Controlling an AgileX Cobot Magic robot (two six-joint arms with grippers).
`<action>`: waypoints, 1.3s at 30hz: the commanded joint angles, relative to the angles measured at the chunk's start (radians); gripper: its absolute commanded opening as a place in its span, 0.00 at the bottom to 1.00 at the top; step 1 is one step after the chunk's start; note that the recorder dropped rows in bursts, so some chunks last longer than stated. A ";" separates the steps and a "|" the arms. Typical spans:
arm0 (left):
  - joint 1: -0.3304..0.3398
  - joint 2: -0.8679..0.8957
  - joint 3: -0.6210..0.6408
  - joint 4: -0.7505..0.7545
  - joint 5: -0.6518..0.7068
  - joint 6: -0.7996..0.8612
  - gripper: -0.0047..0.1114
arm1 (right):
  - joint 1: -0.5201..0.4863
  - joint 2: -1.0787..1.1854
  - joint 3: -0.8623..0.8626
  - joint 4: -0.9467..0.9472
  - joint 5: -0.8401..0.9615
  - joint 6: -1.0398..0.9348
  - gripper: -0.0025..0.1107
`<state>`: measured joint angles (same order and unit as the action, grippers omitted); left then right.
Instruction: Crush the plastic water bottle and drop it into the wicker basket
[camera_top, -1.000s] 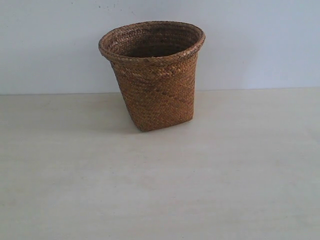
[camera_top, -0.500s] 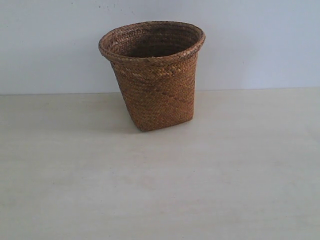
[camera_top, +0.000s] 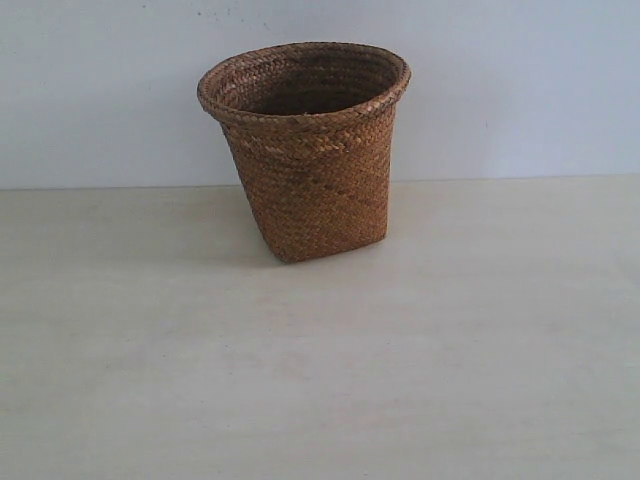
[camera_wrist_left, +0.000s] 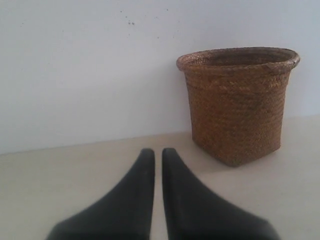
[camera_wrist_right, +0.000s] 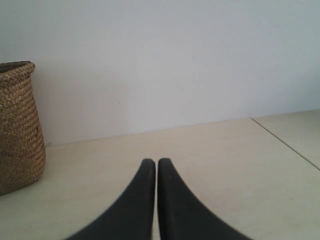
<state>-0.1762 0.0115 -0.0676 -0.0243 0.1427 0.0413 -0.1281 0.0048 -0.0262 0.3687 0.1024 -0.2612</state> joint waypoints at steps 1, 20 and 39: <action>0.048 -0.011 0.038 0.006 -0.007 -0.041 0.08 | -0.003 -0.005 0.005 -0.002 -0.004 -0.002 0.02; 0.157 -0.011 0.068 0.003 0.149 -0.068 0.08 | -0.003 -0.005 0.005 -0.002 -0.014 -0.002 0.02; 0.157 -0.011 0.068 0.003 0.149 -0.068 0.08 | -0.003 -0.005 0.005 -0.002 -0.032 -0.002 0.02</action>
<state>-0.0230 0.0030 -0.0021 -0.0224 0.2875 -0.0185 -0.1281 0.0048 -0.0262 0.3707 0.0804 -0.2612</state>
